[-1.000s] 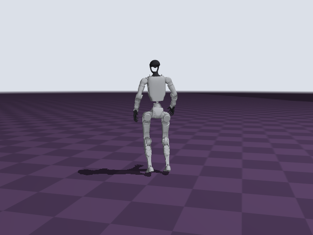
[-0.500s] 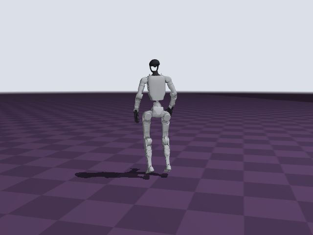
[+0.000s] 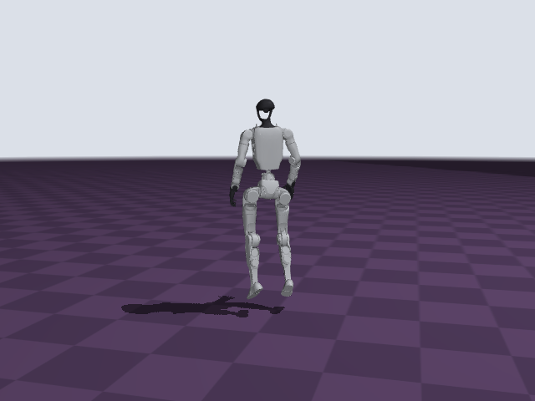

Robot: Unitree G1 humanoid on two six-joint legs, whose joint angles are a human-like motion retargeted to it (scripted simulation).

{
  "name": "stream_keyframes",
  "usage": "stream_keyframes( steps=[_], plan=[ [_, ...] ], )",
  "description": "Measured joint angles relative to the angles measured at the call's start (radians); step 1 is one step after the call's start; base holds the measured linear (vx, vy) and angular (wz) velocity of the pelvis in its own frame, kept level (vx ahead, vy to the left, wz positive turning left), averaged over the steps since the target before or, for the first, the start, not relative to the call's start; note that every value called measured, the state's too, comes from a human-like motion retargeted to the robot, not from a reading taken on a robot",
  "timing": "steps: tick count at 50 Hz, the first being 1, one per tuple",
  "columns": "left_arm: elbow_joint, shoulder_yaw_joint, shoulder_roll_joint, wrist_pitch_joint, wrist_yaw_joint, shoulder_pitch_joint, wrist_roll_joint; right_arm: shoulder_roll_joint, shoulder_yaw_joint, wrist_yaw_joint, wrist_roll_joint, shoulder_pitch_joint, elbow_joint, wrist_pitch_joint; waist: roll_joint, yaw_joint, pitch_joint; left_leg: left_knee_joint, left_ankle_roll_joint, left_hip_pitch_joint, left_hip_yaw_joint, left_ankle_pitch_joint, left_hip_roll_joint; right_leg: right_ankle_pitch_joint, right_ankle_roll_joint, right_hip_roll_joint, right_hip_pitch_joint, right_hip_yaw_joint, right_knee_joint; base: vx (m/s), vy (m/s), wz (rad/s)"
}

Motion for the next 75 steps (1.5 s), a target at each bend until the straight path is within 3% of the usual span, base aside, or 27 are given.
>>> stream_keyframes(
  steps=[7,10,12,15,17,23,28,32,35,37,39,42,43,44,46,50,56,58,60,62,64,65,67,70,71,72,75],
  plan=[
    [0.006,-0.035,0.039,0.003,-0.015,-0.049,0.055,-0.019,0.008,0.019,0.005,-0.019,-0.048,-0.028,0.011,-0.005,0.014,-0.01,0.025,-0.023,-0.026,-0.065,-0.017,-0.049,-0.015,0.013,-0.015,-0.013,-0.034,-0.03,0.01,0.01],
    [-0.004,-0.037,0.064,0.003,-0.02,-0.064,0.065,-0.032,-0.001,0.023,0.016,-0.033,-0.085,-0.041,0.013,-0.01,0.026,0.053,0.066,-0.042,-0.036,-0.186,-0.033,-0.141,-0.042,0.01,-0.029,0.0,0.017,-0.12,0.03,-0.01],
    [-0.024,-0.035,0.092,0.003,-0.021,-0.081,0.073,-0.046,-0.003,0.026,0.013,-0.055,-0.113,-0.049,0.005,-0.012,0.053,0.195,0.127,-0.072,-0.038,-0.423,-0.051,-0.339,-0.079,-0.005,-0.049,0.014,0.137,-0.15,0.02,-0.02],
    [-0.067,-0.036,0.154,-0.005,-0.019,-0.129,0.109,-0.072,-0.001,0.014,-0.037,-0.116,-0.162,-0.056,-0.005,-0.02,0.139,0.521,0.26,-0.165,-0.003,-0.921,-0.053,-0.726,-0.145,-0.04,-0.117,0.02,0.424,-0.18,0.01,0.04],
    [-0.099,-0.038,0.184,-0.01,-0.023,-0.158,0.135,-0.08,0.002,0.009,-0.055,-0.148,-0.196,-0.064,0.0,-0.024,0.185,0.664,0.303,-0.231,0.021,-1.055,-0.026,-0.811,-0.158,-0.033,-0.172,0.026,0.55,-0.18,-0.01,0.06],
    [-0.223,-0.045,0.235,-0.041,-0.045,-0.161,0.156,-0.113,0.024,0.049,-0.036,-0.162,-0.328,-0.105,0.015,-0.024,0.199,0.78,0.327,-0.368,-0.005,-1.098,-0.014,-0.863,-0.173,0.037,-0.278,0.06,0.592,-0.14,-0.05,0.23],
    [-0.26,-0.047,0.255,-0.051,-0.031,-0.185,0.153,-0.135,0.047,0.058,-0.028,-0.207,-0.379,-0.12,0.013,-0.012,0.225,1.015,0.376,-0.528,-0.018,-1.202,-0.006,-1.044,-0.241,0.058,-0.38,0.064,0.699,-0.05,-0.06,0.25],
    [-0.166,-0.049,0.208,-0.038,0.025,-0.213,0.151,-0.108,0.063,0.019,-0.038,-0.248,-0.28,-0.121,-0.004,-0.027,0.245,1.175,0.417,-0.638,-0.023,-1.268,-0.025,-1.15,-0.279,0.034,-0.48,0.067,0.873,0.04,-0.04,0.43],
    [-0.068,-0.042,0.143,-0.037,0.062,-0.181,0.105,-0.064,0.055,-0.022,-0.013,-0.232,-0.136,-0.124,-0.007,-0.03,0.224,1.107,0.408,-0.575,-0.026,-1.268,-0.031,-1.092,-0.268,0.027,-0.438,0.062,0.842,0.19,-0.03,0.17],
    [-0.034,-0.037,0.109,-0.038,0.063,-0.119,0.064,-0.039,0.025,-0.035,0.014,-0.181,-0.062,-0.11,-0.001,-0.025,0.203,0.899,0.337,-0.43,-0.027,-1.133,-0.027,-0.923,-0.212,0.046,-0.315,0.078,0.669,0.28,-0.03,0.07],
    [-0.015,-0.028,0.082,-0.038,0.039,-0.046,0.011,-0.017,-0.007,-0.04,0.039,-0.121,-0.01,-0.085,-0.005,-0.035,0.153,0.556,0.229,-0.258,-0.017,-0.801,-0.027,-0.632,-0.125,0.035,-0.173,0.087,0.391,0.31,-0.04,0.29],
    [-0.007,-0.012,0.06,-0.039,-0.012,0.045,-0.053,0.002,-0.018,-0.023,0.041,-0.042,0.039,-0.033,0.007,-0.035,0.043,-0.036,0.048,-0.031,0.035,-0.069,0.003,-0.039,0.01,0.014,-0.011,0.045,-0.061,0.3,-0.05,0.01],
    [-0.008,-0.008,0.06,-0.04,-0.019,0.058,-0.063,0.003,-0.014,-0.014,0.033,-0.028,0.05,-0.025,0.015,-0.028,0.025,-0.12,0.015,0.001,0.047,0.045,0.016,0.051,0.022,0.02,0.009,0.019,-0.119,0.25,-0.05,-0.1],
    [-0.008,-0.006,0.06,-0.041,-0.023,0.067,-0.068,0.002,-0.008,-0.007,0.028,-0.016,0.057,-0.02,0.015,-0.022,0.014,-0.143,0.003,0.01,0.055,0.091,0.018,0.083,0.026,0.015,0.009,0.007,-0.123,0.23,-0.03,-0.01],
    [-0.004,-0.004,0.065,-0.037,-0.032,0.073,-0.07,-0.003,0.005,0.009,0.031,0.0,0.064,-0.016,0.006,-0.015,0.008,-0.107,0.012,-0.002,0.058,0.078,0.007,0.066,0.018,-0.004,-0.012,0.002,-0.069,0.18,-0.01,0.12],
    [0.018,-0.006,0.088,-0.018,-0.054,0.047,-0.054,-0.02,0.014,0.047,0.055,0.003,0.044,-0.029,-0.004,-0.008,0.045,0.048,0.038,-0.06,0.021,-0.058,-0.015,-0.049,-0.014,-0.018,-0.04,0.008,0.032,0.07,-0.01,0.04],
    [0.059,-0.019,0.124,-0.008,-0.078,-0.008,-0.012,-0.055,-0.005,0.084,0.102,-0.03,-0.068,-0.066,0.007,-0.023,0.066,0.174,0.091,-0.142,-0.007,-0.244,-0.022,-0.13,-0.015,0.031,-0.065,0.062,0.026,-0.03,0.0,0.03],
    [0.072,-0.023,0.133,-0.005,-0.082,-0.03,0.011,-0.059,-0.009,0.091,0.11,-0.052,-0.102,-0.081,0.002,-0.029,0.084,0.32,0.147,-0.183,-0.021,-0.455,-0.031,-0.307,-0.046,0.046,-0.079,0.094,0.11,-0.08,0.0,0.05],
    [0.083,-0.028,0.14,-0.001,-0.069,-0.069,0.052,-0.06,-0.011,0.082,0.086,-0.092,-0.129,-0.094,-0.004,-0.03,0.128,0.576,0.244,-0.253,-0.022,-0.812,-0.034,-0.65,-0.12,0.046,-0.119,0.103,0.312,-0.08,0.01,0.02],
    [0.1,-0.033,0.135,0.002,-0.026,-0.13,0.114,-0.046,-0.012,0.039,0.028,-0.15,-0.124,-0.099,-0.005,-0.034,0.201,0.834,0.332,-0.324,0.003,-1.102,-0.012,-0.916,-0.18,0.041,-0.17,0.092,0.536,-0.03,0.0,0.0],
    [0.091,-0.029,0.112,-0.003,0.013,-0.17,0.137,-0.024,-0.023,-0.006,-0.003,-0.185,-0.098,-0.104,-0.002,-0.034,0.235,0.918,0.364,-0.336,0.017,-1.191,0.007,-0.983,-0.194,0.047,-0.183,0.09,0.618,0.0,0.0,0.0],
    [0.069,-0.027,0.101,-0.012,0.026,-0.174,0.134,-0.017,-0.028,-0.024,-0.008,-0.189,-0.087,-0.107,0.004,-0.032,0.235,0.892,0.359,-0.319,0.017,-1.182,0.009,-0.959,-0.19,0.048,-0.171,0.086,0.604,0.0,0.0,0.0],
    [-0.007,-0.034,0.09,-0.029,0.015,-0.129,0.109,-0.013,-0.039,-0.035,-0.001,-0.154,-0.082,-0.104,0.012,-0.028,0.199,0.688,0.279,-0.225,-0.002,-0.98,-0.002,-0.77,-0.145,0.049,-0.088,0.083,0.431,0.09,-0.01,0.18],
    [-0.096,-0.038,0.088,-0.042,-0.04,-0.05,0.042,-0.008,-0.038,-0.008,0.016,-0.094,-0.063,-0.068,0.016,-0.03,0.106,0.263,0.127,-0.077,0.027,-0.446,0.014,-0.274,-0.012,0.04,0.033,0.069,0.061,0.13,-0.01,0.25],
    [-0.11,-0.041,0.093,-0.046,-0.054,-0.041,0.03,-0.009,-0.031,0.005,0.01,-0.085,-0.056,-0.057,0.019,-0.024,0.084,0.183,0.098,-0.058,0.035,-0.336,0.019,-0.179,0.011,0.04,0.043,0.054,-0.002,0.12,-0.01,0.11],
    [-0.123,-0.044,0.099,-0.049,-0.065,-0.035,0.021,-0.011,-0.023,0.018,0.003,-0.077,-0.049,-0.049,0.021,-0.017,0.066,0.129,0.076,-0.047,0.042,-0.256,0.022,-0.109,0.026,0.039,0.048,0.039,-0.042,0.1,-0.01,0.01],
    [-0.137,-0.058,0.126,-0.051,-0.076,-0.038,0.01,-0.029,0.003,0.052,-0.019,-0.069,-0.034,-0.049,0.02,0.004,0.05,0.122,0.072,-0.05,0.032,-0.25,0.003,-0.114,0.026,0.022,0.033,0.008,-0.002,0.06,0.03,-0.06]
  ],
)
